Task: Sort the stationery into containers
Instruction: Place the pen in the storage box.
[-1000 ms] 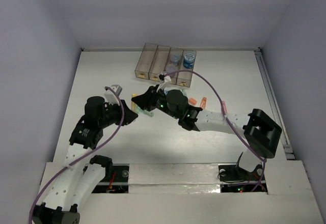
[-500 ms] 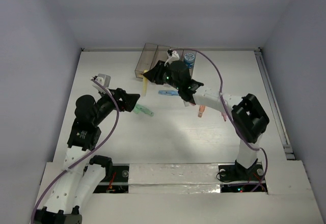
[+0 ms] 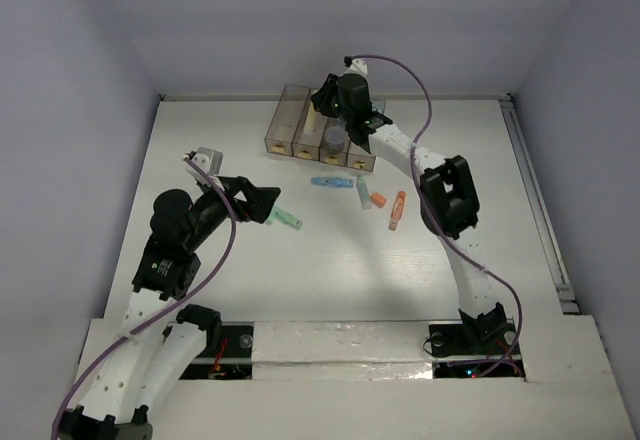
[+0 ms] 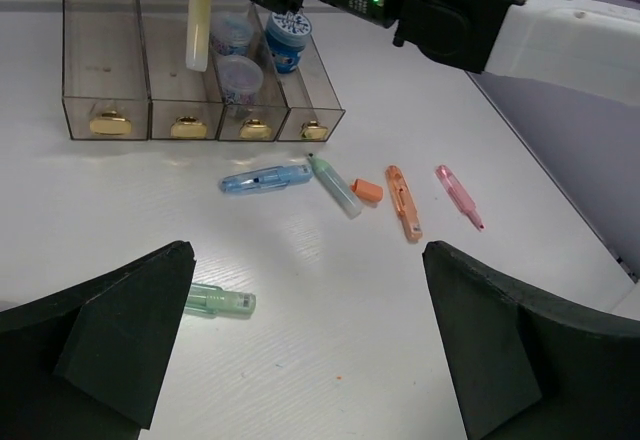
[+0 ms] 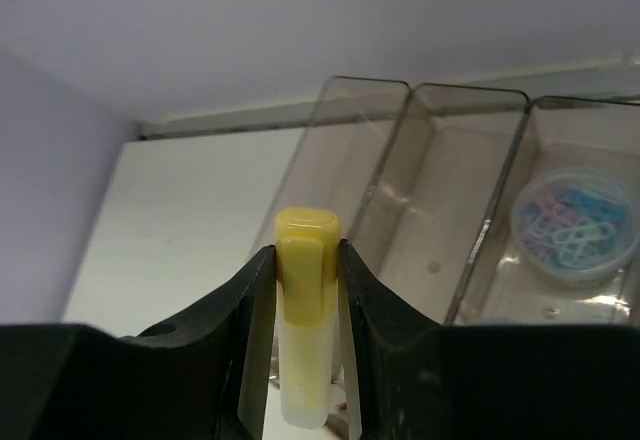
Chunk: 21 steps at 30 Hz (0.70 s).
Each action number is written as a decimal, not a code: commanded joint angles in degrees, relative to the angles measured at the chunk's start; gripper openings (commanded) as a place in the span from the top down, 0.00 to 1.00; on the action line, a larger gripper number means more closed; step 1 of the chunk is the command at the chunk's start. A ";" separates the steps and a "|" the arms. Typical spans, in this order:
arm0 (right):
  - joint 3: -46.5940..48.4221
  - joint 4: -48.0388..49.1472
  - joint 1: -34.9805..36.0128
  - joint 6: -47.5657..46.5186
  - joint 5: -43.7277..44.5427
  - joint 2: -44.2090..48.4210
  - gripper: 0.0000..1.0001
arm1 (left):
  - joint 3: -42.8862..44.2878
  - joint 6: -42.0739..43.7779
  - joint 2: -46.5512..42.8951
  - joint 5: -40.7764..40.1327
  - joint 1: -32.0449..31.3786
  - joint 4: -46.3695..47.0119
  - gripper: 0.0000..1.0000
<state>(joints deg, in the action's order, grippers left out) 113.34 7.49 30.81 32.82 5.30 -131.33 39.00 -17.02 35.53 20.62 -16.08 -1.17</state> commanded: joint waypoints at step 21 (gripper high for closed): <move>-1.38 -5.58 -0.84 -7.68 -2.13 7.11 0.24 | 2.74 1.11 -0.81 -2.08 -0.98 0.03 0.01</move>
<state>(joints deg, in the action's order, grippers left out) 119.81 -3.64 30.33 26.87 5.30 -135.98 39.03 -16.56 35.09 18.79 -16.82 -2.90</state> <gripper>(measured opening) 0.786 0.989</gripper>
